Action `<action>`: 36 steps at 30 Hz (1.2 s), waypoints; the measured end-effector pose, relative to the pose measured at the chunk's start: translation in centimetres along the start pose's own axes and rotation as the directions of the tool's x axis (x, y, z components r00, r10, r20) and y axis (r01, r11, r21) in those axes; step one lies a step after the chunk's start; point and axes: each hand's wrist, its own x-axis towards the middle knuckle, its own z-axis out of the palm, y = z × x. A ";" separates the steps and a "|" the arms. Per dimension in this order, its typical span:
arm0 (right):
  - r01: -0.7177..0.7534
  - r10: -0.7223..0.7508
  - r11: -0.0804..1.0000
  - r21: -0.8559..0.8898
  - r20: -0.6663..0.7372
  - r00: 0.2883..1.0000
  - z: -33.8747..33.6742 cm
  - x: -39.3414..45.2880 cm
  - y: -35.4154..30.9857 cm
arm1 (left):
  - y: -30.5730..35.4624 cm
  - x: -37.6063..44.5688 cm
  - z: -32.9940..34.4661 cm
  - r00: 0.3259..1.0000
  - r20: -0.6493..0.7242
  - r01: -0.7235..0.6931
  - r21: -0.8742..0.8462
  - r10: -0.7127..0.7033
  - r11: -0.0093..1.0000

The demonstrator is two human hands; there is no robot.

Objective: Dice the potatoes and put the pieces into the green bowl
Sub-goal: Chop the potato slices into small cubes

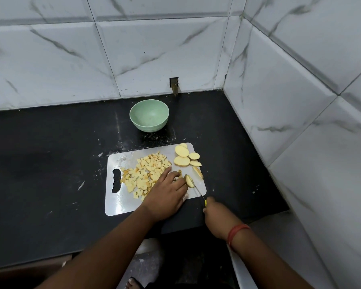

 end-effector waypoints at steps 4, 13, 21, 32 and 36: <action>-0.025 0.026 0.999 0.038 -0.015 1.000 -0.6 1.0 -0.2 | 0.4 -0.2 0.0 0.999 -0.031 0.030 -0.008 -0.030 1.000; -0.009 0.018 0.991 0.131 -0.063 0.998 -0.9 1.0 0.1 | 1.1 -0.3 0.3 0.999 0.016 0.031 -0.011 -0.031 0.999; 0.068 -0.063 0.995 0.068 -0.067 0.996 -0.5 0.8 -0.8 | 1.4 -0.9 0.5 0.997 0.061 0.056 -0.025 -0.055 0.998; 0.050 -0.051 0.996 -0.072 -0.010 0.999 -0.8 1.9 -0.9 | 1.3 -1.0 0.4 0.998 0.039 0.056 -0.057 -0.054 0.997; 0.039 -0.035 0.990 -0.132 0.035 0.999 -1.5 2.6 -1.4 | 1.3 -1.0 0.3 0.997 0.049 0.061 -0.050 -0.059 0.997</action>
